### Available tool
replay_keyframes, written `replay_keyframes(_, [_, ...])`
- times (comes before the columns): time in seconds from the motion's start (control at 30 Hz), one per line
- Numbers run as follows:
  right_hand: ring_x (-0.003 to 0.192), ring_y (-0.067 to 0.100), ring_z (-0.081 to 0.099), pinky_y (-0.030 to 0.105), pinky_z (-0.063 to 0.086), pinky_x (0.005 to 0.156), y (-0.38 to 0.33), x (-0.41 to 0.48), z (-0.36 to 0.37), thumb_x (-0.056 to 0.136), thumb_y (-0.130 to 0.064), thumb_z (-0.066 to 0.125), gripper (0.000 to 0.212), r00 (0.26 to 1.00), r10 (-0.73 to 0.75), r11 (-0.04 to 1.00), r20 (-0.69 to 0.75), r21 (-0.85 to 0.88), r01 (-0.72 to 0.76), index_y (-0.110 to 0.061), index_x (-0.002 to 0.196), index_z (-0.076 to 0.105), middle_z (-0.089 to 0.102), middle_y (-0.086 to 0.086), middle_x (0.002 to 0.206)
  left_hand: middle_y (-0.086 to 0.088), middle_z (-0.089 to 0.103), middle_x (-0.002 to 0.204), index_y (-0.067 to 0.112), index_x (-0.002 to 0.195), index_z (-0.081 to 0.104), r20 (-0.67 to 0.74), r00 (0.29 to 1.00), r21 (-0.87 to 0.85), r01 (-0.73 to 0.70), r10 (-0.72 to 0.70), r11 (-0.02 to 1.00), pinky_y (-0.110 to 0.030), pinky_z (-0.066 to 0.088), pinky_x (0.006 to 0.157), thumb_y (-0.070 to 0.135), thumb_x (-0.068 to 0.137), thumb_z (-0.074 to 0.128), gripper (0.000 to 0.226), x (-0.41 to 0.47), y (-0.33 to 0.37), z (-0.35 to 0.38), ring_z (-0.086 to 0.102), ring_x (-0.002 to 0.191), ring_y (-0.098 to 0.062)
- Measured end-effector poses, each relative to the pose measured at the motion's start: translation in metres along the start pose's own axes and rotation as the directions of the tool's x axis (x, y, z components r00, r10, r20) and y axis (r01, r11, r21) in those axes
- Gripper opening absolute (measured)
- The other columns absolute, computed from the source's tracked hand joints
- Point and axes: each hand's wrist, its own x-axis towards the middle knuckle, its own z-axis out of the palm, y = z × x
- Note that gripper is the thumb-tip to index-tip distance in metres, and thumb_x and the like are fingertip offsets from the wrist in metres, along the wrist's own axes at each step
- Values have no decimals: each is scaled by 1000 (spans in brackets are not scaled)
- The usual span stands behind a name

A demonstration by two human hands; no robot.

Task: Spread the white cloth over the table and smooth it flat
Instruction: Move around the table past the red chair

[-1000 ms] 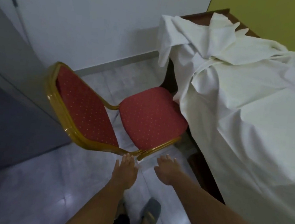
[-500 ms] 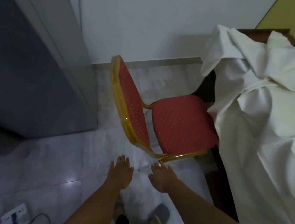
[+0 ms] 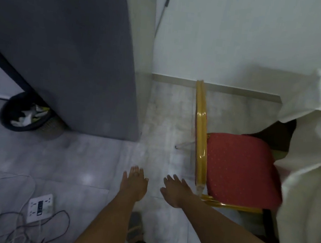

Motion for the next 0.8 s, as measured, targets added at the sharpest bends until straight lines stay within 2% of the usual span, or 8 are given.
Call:
replay_keyframes(0.27, [148, 26, 3, 47, 5, 118, -32, 50, -49, 102, -38, 21, 58, 996, 74, 997, -44, 32, -73, -9, 151, 15, 9, 6, 161, -12, -8, 160, 6, 151, 0, -26, 999, -17, -47, 46, 999, -44, -4, 119, 34, 103, 10, 56, 41, -41, -59, -8, 148, -24])
replay_keyframes(0.43, [147, 28, 5, 47, 7, 117, -48, 78, -82, 102, -36, 21, 57, 996, 72, 997, -55, 32, -70, -7, 151, 16, 10, 9, 160, -12, -7, 160, 7, 151, 0, -20, 999, -20, -50, 49, 999, -44, -4, 119, 34, 104, 10, 56, 60, -57, -90, -8, 148, -24])
replay_keyframes(0.63, [146, 29, 10, 47, 9, 118, -48, 122, -134, 102, -36, 21, 56, 992, 77, 997, -98, 38, -73, -6, 150, 18, 13, 9, 160, -11, -9, 160, 7, 151, -1, -31, 998, -6, -56, 56, 998, -44, -3, 119, 35, 104, 10, 56, 95, -59, -136, -9, 148, -23])
replay_keyframes(0.8, [147, 28, 7, 46, 8, 118, -41, 158, -173, 102, -36, 20, 56, 992, 86, 993, -93, 82, -79, -8, 151, 16, 11, 8, 160, -11, -6, 160, 7, 152, 1, -43, 997, 50, -62, 64, 997, -46, -2, 119, 34, 104, 10, 56, 128, -57, -176, -7, 148, -24])
